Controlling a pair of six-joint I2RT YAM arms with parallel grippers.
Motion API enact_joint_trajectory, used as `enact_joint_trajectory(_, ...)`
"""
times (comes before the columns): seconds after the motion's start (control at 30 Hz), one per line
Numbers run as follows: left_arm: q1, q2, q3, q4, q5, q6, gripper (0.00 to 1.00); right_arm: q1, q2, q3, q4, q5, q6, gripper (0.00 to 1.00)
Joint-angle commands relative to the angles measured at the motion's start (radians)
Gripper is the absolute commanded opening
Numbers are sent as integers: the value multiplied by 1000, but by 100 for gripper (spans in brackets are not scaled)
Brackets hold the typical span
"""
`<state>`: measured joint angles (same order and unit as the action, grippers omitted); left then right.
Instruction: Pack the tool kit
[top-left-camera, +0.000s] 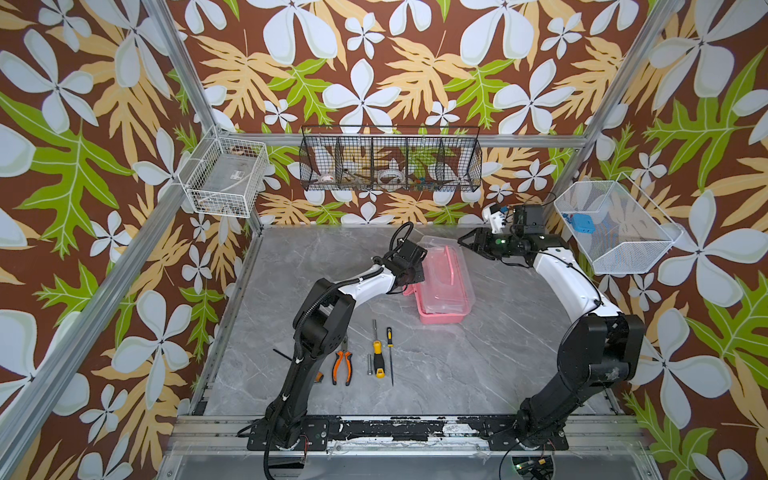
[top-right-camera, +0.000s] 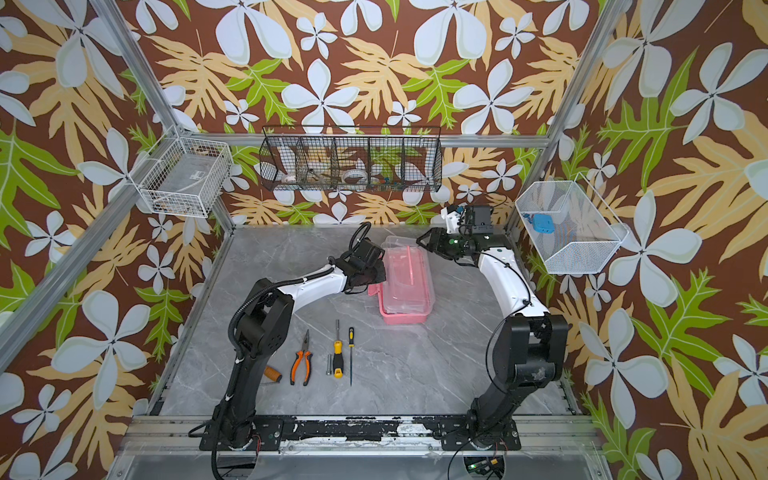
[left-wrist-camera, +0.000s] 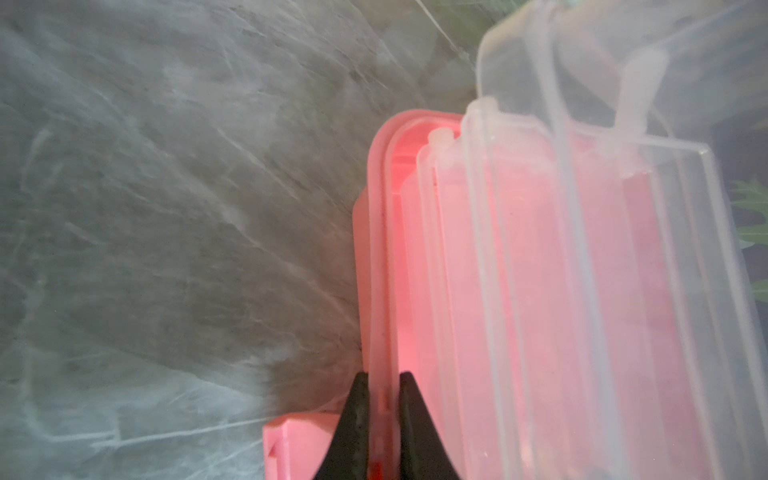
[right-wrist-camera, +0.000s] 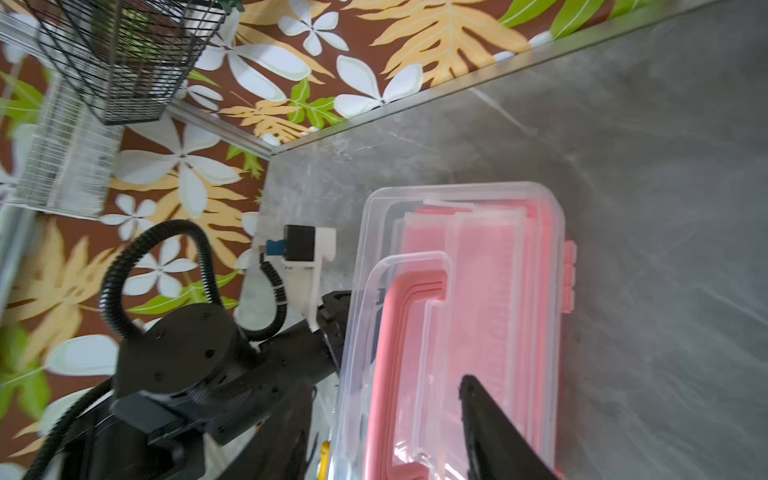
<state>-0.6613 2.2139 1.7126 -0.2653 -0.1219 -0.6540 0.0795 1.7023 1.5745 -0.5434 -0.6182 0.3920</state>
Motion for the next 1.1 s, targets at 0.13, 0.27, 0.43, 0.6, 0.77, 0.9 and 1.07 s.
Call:
enact_joint_trajectory(0.13, 8, 2, -17, -189, -59, 60, 11, 186, 95, 165, -216, 408, -186, 59)
enact_joint_trajectory(0.27, 14, 2, -20, -191, -52, 58, 11, 230, 142, 193, -257, 493, -202, 49)
enact_joint_trajectory(0.43, 23, -13, -41, -185, -47, 60, 12, 232, 147, 164, -237, 473, -201, 37)
enact_joint_trajectory(0.6, 44, -36, -86, -170, -45, 62, 11, 220, 135, 143, -227, 457, -203, 5)
enact_joint_trajectory(0.77, 77, -87, -191, -132, -48, 66, 11, 122, 86, 72, -157, 294, -145, 0)
enact_joint_trajectory(0.9, 104, -125, -271, -97, -44, 63, 11, 5, 30, -21, -58, 122, -70, 0)
enact_joint_trajectory(1.07, 112, -143, -303, -85, -41, 71, 12, -68, 19, -80, -27, 49, -41, 0)
